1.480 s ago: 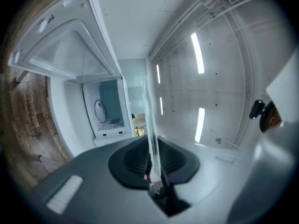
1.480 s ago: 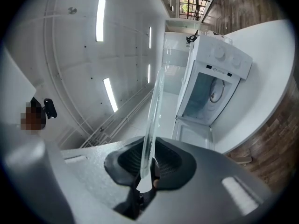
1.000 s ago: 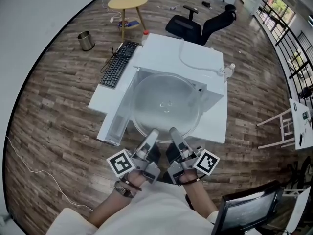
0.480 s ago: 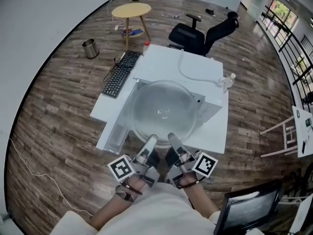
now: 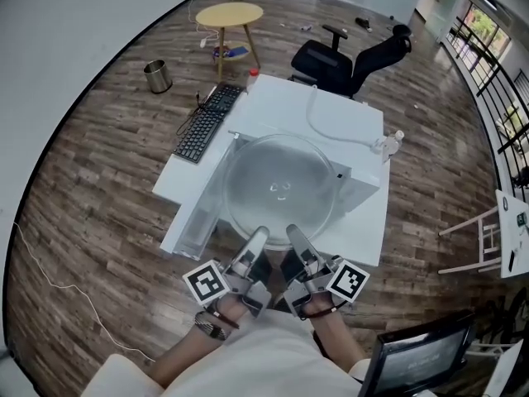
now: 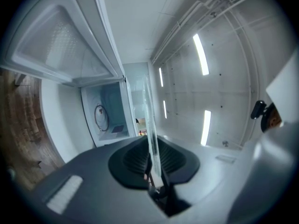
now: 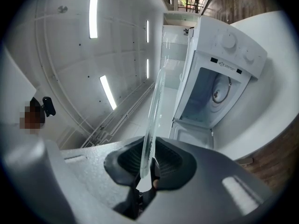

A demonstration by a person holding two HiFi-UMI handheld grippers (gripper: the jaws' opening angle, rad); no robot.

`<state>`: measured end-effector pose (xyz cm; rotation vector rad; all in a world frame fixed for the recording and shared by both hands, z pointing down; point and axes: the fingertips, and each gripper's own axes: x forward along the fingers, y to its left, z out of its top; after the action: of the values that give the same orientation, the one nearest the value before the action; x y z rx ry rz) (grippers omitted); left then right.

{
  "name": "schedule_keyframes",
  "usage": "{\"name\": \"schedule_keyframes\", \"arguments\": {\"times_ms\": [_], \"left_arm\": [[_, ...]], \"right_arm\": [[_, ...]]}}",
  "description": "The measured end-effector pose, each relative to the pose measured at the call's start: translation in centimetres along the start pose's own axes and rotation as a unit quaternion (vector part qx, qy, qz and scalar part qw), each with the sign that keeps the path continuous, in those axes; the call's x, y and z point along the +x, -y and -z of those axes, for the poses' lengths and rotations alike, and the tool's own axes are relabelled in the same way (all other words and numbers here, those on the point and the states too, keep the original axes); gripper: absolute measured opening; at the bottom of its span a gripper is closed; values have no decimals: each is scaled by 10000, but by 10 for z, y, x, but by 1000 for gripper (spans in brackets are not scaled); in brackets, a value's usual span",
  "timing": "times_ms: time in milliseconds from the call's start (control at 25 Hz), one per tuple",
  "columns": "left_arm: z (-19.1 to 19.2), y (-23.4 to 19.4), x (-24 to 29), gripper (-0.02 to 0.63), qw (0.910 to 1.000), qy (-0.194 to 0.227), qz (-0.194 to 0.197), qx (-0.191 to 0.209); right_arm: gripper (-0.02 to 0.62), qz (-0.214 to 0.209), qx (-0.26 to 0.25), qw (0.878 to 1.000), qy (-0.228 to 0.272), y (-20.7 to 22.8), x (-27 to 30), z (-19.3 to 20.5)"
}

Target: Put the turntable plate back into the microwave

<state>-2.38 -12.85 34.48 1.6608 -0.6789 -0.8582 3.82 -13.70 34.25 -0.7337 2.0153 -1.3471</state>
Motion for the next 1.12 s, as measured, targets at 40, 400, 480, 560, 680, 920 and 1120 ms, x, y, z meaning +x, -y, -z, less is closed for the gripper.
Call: {"name": "schedule_keyframes", "arguments": {"times_ms": [40,400,480,560,680,920,1120], "left_arm": [[1,-1,-1,55,10000,-17,-14,3],[5,-11,1,55,9996,220,-189,-5],[6,-12,3,55,9992,330,-207,21],[4,-14,5,55,9987,470,-207,75],[1,-14,7,57,9970,754,-125,154],[-1,-16,4,57,9939,1049,-197,275],[6,-16,2,60,9933,1080,-213,360]], "right_arm": [[49,6,9,10000,2,1,-1,1],[60,-16,-70,9993,-373,11,-1,-2],[60,-52,-49,9986,-519,12,0,-5],[58,-108,-51,9976,-685,14,4,-8],[57,-205,-18,9958,-895,14,10,-11],[55,-351,87,9921,-1205,16,15,-10],[57,-440,182,9910,-1247,18,8,-10]]}}
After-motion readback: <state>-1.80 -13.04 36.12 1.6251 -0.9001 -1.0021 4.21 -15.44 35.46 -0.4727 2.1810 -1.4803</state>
